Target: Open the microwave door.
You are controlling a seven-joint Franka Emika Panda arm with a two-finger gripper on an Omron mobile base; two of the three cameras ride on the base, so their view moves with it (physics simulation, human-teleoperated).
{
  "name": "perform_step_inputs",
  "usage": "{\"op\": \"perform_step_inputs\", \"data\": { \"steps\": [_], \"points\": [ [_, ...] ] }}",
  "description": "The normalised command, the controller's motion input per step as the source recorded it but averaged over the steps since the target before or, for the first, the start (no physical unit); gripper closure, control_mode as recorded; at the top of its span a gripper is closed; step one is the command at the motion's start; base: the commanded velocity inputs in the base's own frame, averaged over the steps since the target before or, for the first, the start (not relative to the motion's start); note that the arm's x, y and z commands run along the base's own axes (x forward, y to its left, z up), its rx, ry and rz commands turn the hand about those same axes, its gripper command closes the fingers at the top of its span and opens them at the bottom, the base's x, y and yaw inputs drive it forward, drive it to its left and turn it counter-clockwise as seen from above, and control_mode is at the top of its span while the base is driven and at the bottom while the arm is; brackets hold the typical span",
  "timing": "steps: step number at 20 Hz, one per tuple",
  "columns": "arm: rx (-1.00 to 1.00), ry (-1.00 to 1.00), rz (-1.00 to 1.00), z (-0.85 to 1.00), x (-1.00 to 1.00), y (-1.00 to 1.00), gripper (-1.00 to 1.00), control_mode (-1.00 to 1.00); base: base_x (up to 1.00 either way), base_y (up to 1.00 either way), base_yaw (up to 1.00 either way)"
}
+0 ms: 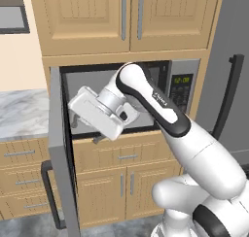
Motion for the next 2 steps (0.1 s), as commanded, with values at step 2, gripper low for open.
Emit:
{"op": "perform_step_inputs", "data": {
  "steps": [2],
  "points": [
    [-0.3,0.07,0.06,-0.31,0.04,1.0,-1.0,-1.0,0.0,0.0,0.0]
  ]
}}
